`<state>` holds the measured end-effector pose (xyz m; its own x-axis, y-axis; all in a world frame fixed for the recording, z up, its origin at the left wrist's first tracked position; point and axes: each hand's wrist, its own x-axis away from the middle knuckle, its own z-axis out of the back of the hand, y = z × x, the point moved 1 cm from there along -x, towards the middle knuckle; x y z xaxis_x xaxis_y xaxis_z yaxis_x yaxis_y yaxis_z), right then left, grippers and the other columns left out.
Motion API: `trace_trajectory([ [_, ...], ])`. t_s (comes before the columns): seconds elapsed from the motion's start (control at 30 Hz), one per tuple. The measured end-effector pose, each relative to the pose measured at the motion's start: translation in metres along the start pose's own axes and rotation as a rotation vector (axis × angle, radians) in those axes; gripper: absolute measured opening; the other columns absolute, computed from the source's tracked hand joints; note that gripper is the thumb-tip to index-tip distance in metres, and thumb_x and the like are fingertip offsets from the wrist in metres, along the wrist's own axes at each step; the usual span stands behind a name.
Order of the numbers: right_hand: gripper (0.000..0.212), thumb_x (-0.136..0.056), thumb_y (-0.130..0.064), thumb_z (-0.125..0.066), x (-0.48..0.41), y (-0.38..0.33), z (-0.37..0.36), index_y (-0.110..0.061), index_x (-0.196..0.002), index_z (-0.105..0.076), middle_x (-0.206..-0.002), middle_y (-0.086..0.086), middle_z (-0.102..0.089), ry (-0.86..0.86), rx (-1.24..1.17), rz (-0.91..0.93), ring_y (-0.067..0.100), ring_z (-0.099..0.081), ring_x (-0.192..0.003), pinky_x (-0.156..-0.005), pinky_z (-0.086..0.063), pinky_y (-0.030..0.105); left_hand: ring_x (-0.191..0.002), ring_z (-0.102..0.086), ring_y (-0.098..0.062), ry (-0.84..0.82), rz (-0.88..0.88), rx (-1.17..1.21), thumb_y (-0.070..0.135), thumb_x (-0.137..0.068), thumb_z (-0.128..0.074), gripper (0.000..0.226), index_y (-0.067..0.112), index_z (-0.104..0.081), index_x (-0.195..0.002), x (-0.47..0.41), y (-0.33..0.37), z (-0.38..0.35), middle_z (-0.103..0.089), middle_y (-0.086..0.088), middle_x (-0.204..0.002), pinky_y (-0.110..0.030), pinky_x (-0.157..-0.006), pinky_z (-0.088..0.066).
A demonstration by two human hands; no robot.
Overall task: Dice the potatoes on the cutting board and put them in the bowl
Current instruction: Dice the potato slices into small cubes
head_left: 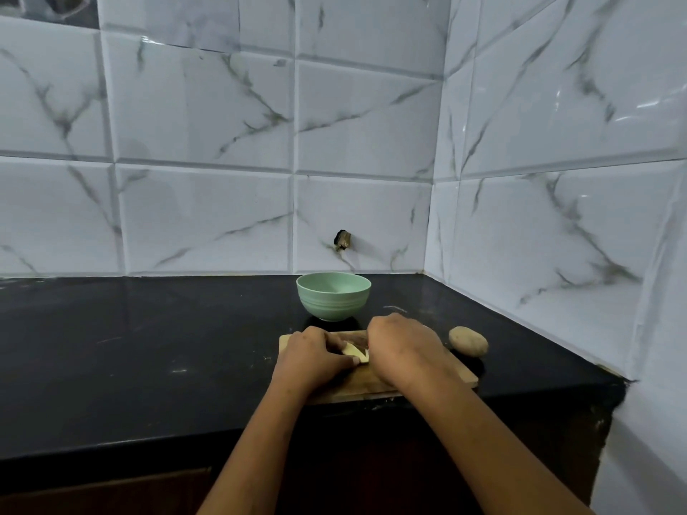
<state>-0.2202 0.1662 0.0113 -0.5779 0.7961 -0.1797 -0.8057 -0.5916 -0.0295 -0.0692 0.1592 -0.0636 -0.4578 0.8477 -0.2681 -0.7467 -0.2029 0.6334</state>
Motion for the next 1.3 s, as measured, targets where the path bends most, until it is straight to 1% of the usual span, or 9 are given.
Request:
trace_trajectory([
  [0.1, 0.029, -0.092, -0.006, -0.049, 0.000, -0.004, 0.002, -0.012, -0.119, -0.059, -0.117, 0.006, -0.060, -0.008, 0.026, 0.015, 0.023, -0.059, -0.103, -0.070, -0.038, 0.030, -0.106, -0.052, -0.009, -0.015, 0.010, -0.007, 0.049, -0.073, -0.070, 0.029, 0.033, -0.072, -0.097, -0.002, -0.001, -0.001, -0.067, 0.009, -0.099, -0.022, -0.087, -0.032],
  [0.23, 0.028, -0.090, -0.005, -0.054, -0.005, -0.005, 0.007, -0.012, -0.117, -0.059, -0.115, 0.007, -0.059, -0.038, 0.024, 0.022, 0.021, -0.050, -0.086, -0.070, -0.039, 0.031, -0.104, -0.055, -0.010, -0.025, 0.018, -0.019, 0.049, -0.072, -0.071, 0.027, 0.033, -0.072, -0.093, -0.004, -0.001, -0.001, -0.067, 0.010, -0.094, -0.024, -0.089, -0.037],
  [0.4, 0.027, -0.094, -0.008, -0.048, -0.005, -0.002, -0.005, -0.013, -0.119, -0.058, -0.116, 0.007, -0.061, -0.042, 0.039, 0.046, 0.023, -0.060, -0.101, -0.069, -0.038, 0.030, -0.104, -0.055, -0.008, -0.032, 0.022, -0.020, 0.047, -0.072, -0.071, 0.029, 0.033, -0.073, -0.097, -0.002, 0.002, 0.000, -0.068, 0.010, -0.098, -0.026, -0.090, -0.043],
  [0.6, 0.025, -0.095, -0.009, -0.048, 0.014, 0.008, -0.014, -0.013, -0.118, -0.058, -0.116, 0.007, -0.061, -0.057, 0.040, -0.015, 0.023, -0.060, -0.103, -0.070, -0.039, 0.029, -0.107, -0.056, -0.012, -0.020, 0.051, 0.014, 0.045, -0.073, -0.075, 0.035, 0.030, -0.070, -0.103, 0.002, 0.007, 0.003, -0.066, 0.008, -0.105, -0.031, -0.092, -0.047],
  [0.73, 0.031, -0.095, -0.011, -0.046, 0.040, 0.020, -0.023, -0.022, -0.123, -0.056, -0.106, 0.001, -0.060, 0.013, 0.049, 0.058, 0.017, -0.057, -0.088, -0.063, -0.039, 0.026, -0.113, -0.052, -0.013, -0.021, 0.061, -0.014, 0.048, -0.073, -0.074, 0.038, 0.030, -0.068, -0.107, 0.004, 0.009, 0.003, -0.064, 0.007, -0.113, -0.034, -0.097, -0.044],
  [0.87, 0.029, -0.097, -0.015, -0.046, 0.061, 0.031, -0.028, -0.023, -0.124, -0.053, -0.091, -0.004, -0.046, 0.034, 0.024, 0.085, 0.012, -0.049, -0.080, -0.049, -0.026, 0.021, -0.113, -0.052, -0.013, -0.049, 0.060, -0.007, 0.047, -0.074, -0.074, 0.038, 0.029, -0.068, -0.106, 0.006, 0.011, 0.007, -0.063, 0.007, -0.114, -0.034, -0.098, -0.044],
  [1.1, 0.025, -0.097, -0.016, -0.045, 0.060, 0.032, -0.016, -0.022, -0.118, -0.059, -0.097, -0.001, -0.054, 0.084, 0.033, 0.054, 0.015, -0.056, -0.086, -0.061, -0.038, 0.025, -0.100, -0.057, -0.010, -0.053, 0.033, 0.025, 0.041, -0.078, -0.074, 0.034, 0.026, -0.069, -0.108, 0.013, 0.013, 0.011, -0.066, 0.007, -0.108, -0.028, -0.091, -0.047],
  [1.2, 0.023, -0.096, -0.014, -0.044, 0.053, 0.031, -0.010, -0.022, -0.112, -0.059, -0.088, -0.003, -0.050, 0.183, -0.014, 0.026, 0.016, -0.056, -0.085, -0.056, -0.037, 0.025, -0.098, -0.058, -0.008, -0.055, 0.012, 0.034, 0.038, -0.080, -0.072, 0.031, 0.026, -0.069, -0.109, 0.015, 0.013, 0.013, -0.068, 0.006, -0.106, -0.027, -0.090, -0.047],
  [1.3, 0.023, -0.097, -0.013, -0.043, 0.044, 0.021, -0.009, -0.020, -0.115, -0.056, -0.090, -0.002, -0.049, 0.204, -0.032, 0.009, 0.017, -0.054, -0.080, -0.049, -0.030, 0.024, -0.084, -0.059, -0.005, -0.034, -0.007, 0.070, 0.036, -0.082, -0.070, 0.025, 0.026, -0.072, -0.106, 0.016, 0.012, 0.013, -0.070, 0.007, -0.098, -0.023, -0.075, -0.048],
])
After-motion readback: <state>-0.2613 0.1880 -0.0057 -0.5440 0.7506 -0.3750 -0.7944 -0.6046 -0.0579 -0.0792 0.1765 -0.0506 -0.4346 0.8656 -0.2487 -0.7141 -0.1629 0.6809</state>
